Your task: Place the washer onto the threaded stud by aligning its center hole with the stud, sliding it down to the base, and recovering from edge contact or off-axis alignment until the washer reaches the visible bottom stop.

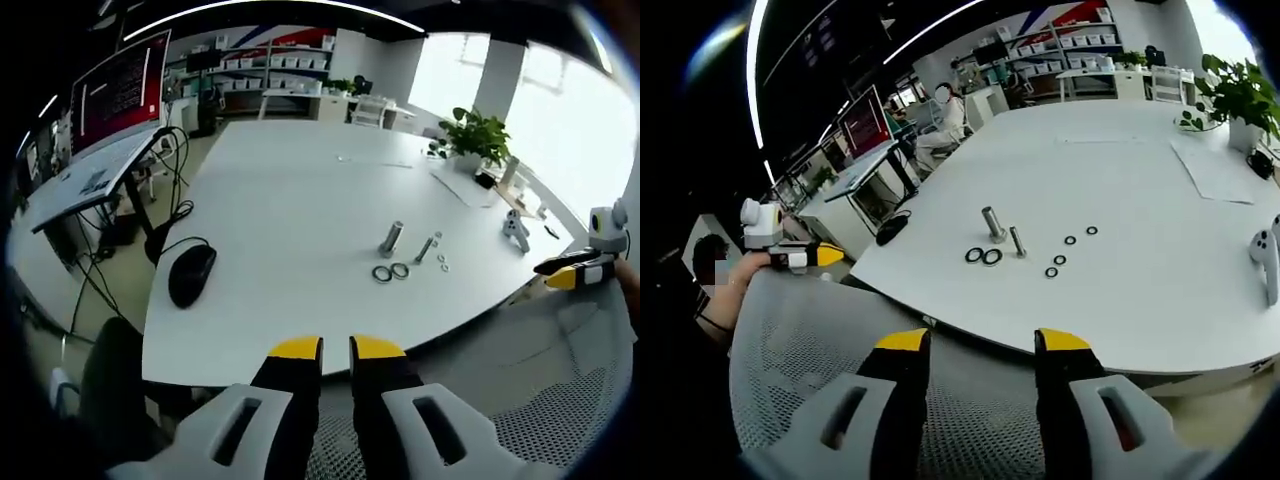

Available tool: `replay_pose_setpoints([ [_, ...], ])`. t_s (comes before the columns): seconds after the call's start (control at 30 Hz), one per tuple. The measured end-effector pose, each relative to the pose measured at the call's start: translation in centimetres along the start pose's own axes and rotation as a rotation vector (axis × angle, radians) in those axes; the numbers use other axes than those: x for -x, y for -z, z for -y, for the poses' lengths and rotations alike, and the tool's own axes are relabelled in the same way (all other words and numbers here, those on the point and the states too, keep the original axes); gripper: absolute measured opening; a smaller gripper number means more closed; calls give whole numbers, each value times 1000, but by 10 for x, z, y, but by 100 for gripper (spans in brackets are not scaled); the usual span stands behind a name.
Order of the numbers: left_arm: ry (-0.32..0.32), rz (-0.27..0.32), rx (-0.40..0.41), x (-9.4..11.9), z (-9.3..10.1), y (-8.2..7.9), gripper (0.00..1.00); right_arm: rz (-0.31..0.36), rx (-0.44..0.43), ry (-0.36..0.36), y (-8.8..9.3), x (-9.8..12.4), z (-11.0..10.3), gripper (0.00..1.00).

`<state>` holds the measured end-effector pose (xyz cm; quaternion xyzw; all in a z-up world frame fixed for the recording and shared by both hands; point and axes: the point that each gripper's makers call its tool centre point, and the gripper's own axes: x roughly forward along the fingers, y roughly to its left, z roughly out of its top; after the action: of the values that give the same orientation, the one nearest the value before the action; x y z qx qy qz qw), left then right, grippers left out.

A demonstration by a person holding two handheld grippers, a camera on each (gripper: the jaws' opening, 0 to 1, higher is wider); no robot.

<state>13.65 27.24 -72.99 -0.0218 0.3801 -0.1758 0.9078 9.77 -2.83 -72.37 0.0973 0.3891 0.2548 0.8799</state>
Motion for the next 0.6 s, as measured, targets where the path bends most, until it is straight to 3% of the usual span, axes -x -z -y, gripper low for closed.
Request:
replay_pose_setpoints([
  [0.6, 10, -11, -11, -1, 1, 0, 8, -1, -30, -12, 1, -1, -1, 43],
])
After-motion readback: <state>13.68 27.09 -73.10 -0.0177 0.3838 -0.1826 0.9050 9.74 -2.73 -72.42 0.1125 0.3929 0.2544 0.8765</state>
